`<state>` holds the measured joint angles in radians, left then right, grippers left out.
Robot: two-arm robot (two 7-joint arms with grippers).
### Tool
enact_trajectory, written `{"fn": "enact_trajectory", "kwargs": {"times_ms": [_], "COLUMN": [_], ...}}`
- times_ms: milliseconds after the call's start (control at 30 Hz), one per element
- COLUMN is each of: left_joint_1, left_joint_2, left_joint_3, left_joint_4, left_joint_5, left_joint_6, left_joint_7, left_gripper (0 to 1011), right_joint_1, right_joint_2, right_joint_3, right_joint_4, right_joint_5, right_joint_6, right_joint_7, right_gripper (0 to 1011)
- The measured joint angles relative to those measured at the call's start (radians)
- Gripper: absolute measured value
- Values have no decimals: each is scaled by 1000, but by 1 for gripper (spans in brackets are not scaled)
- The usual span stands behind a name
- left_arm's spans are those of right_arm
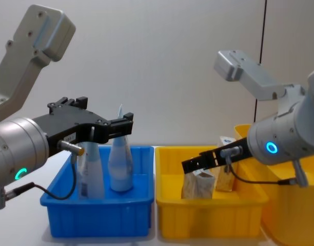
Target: Bimanual collaborative sorting of washing and personal care products
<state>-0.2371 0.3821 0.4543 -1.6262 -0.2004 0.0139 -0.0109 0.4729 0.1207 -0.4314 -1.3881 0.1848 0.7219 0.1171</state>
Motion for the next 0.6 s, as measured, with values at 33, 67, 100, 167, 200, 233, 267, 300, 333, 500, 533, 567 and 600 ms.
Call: {"fn": "enact_trajectory", "kwargs": {"times_ms": [33,67,100,167,200,233,267,300,333,500,533,567,600], "left_joint_1": [0,0,0,0,0,0,0,0,0,0,0,0,0], "left_joint_2": [0,0,0,0,0,0,0,0,0,0,0,0,0], "left_joint_3": [0,0,0,0,0,0,0,0,0,0,0,0,0], "left_joint_4": [0,0,0,0,0,0,0,0,0,0,0,0,0], "left_joint_5": [0,0,0,0,0,0,0,0,0,0,0,0,0], "left_joint_6": [0,0,0,0,0,0,0,0,0,0,0,0,0], "left_joint_7": [0,0,0,0,0,0,0,0,0,0,0,0,0], "left_gripper": [1001,1001,1001,1001,1001,1002,1001,1001,1001,1001,1001,1001,1001], "right_joint_1": [0,-1,-1,-1,-1,0,0,1,1,7,9,10,11], "right_joint_2": [-1,-3,-6,-8,-9,-12,-14,-17,-17,-30,-34,-36,-38], "right_joint_3": [1,1,2,3,3,4,5,7,7,13,15,16,18], "right_joint_4": [1,3,6,11,12,17,20,25,25,46,52,55,59], "right_joint_5": [-1,-1,-4,-6,-7,-8,-8,-8,-8,-8,-8,-7,-7], "right_joint_6": [0,1,1,2,2,2,2,2,2,2,2,2,2], "right_joint_7": [-2,-4,-7,-9,-10,-11,-12,-12,-12,-13,-12,-12,-12], "right_gripper": [1000,1000,1000,1000,1000,1000,1000,1000,1000,1000,1000,1000,1000]}}
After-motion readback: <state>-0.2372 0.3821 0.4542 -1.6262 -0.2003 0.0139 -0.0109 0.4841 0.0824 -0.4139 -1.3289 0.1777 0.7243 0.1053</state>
